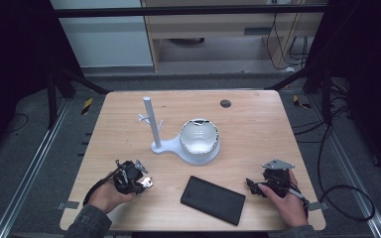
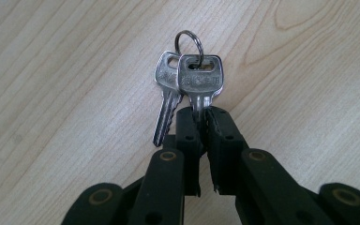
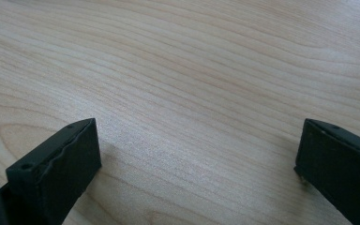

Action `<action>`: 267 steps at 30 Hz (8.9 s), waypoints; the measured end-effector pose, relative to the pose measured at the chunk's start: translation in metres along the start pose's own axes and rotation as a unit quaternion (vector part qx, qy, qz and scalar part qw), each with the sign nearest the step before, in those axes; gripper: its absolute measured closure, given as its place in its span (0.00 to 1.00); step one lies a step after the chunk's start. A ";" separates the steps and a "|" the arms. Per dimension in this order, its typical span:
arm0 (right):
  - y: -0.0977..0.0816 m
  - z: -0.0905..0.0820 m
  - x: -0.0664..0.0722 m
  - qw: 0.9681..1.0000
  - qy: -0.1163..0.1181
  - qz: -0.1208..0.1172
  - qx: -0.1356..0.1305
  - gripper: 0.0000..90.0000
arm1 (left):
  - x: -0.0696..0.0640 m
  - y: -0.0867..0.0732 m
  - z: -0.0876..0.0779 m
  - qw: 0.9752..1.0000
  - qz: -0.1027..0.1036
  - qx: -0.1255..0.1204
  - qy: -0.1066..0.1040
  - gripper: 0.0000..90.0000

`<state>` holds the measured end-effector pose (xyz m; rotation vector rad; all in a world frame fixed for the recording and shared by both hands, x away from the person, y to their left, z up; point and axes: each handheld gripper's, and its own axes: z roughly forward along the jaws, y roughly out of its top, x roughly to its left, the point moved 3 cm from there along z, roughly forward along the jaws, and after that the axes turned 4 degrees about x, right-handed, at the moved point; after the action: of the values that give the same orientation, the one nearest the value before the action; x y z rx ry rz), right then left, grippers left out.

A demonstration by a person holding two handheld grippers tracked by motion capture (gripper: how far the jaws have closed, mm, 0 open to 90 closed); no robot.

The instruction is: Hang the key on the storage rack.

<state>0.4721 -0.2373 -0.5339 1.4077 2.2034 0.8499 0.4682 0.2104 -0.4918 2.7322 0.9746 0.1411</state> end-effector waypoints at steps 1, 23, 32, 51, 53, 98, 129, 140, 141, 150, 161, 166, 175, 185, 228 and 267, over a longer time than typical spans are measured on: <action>0.000 0.000 0.000 1.000 0.000 -0.001 0.000 0.00 | 0.000 -0.001 -0.001 1.000 -0.001 -0.002 0.001 0.92; 0.000 0.000 0.000 1.000 0.001 -0.003 0.000 0.00 | 0.004 -0.004 -0.004 0.999 -0.015 -0.035 0.015 0.69; 0.000 0.000 0.001 1.000 0.002 -0.004 0.000 0.00 | 0.005 -0.002 0.002 1.000 -0.008 -0.015 -0.003 0.88; 0.000 0.000 0.001 1.000 0.004 -0.005 0.000 0.00 | 0.001 -0.006 -0.008 1.000 -0.006 -0.022 0.005 0.89; 0.000 0.000 0.001 1.000 0.003 -0.005 0.000 0.00 | 0.001 -0.005 -0.012 1.000 -0.005 -0.026 0.008 0.89; 0.000 0.000 0.003 1.000 0.005 -0.006 0.000 0.00 | -0.004 -0.010 0.005 0.998 -0.058 -0.039 0.000 0.52; 0.000 0.000 0.005 1.000 0.009 -0.009 0.001 0.00 | 0.001 0.003 -0.053 0.998 -0.009 -0.043 0.042 0.93; 0.000 0.000 0.005 1.000 0.008 -0.012 0.000 0.00 | 0.004 0.031 -0.122 0.996 0.021 -0.056 0.071 0.93; 0.000 0.000 0.005 1.000 0.008 -0.011 0.000 0.00 | 0.005 0.033 -0.126 0.995 0.020 -0.057 0.075 0.93; 0.000 0.000 0.005 1.000 0.008 -0.011 0.000 0.00 | 0.009 0.043 -0.152 0.994 0.017 -0.071 0.079 0.93; 0.000 0.000 0.006 1.000 0.008 -0.012 0.000 0.00 | 0.028 0.066 -0.198 0.990 -0.008 -0.104 0.093 0.93; 0.000 0.000 0.006 1.000 0.007 -0.012 0.001 0.00 | 0.037 0.077 -0.204 0.990 -0.014 -0.103 0.098 0.93; 0.000 0.000 0.006 1.000 0.008 -0.011 0.001 0.00 | 0.044 0.084 -0.203 0.990 -0.021 -0.089 0.103 0.93; 0.000 0.000 0.006 1.000 0.008 -0.011 0.001 0.00 | 0.048 0.089 -0.199 0.990 -0.023 -0.079 0.110 0.93; 0.000 0.000 0.007 1.000 0.010 -0.015 0.001 0.00 | 0.063 0.106 -0.194 0.985 -0.042 -0.116 0.118 0.88; -0.002 -0.004 0.010 1.000 0.009 -0.014 -0.002 0.04 | -0.052 0.056 0.001 0.985 0.087 -0.148 0.031 0.19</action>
<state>0.4641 -0.2299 -0.5329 1.3700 2.2283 0.8602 0.4624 0.1349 -0.4794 2.5453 0.6655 0.3732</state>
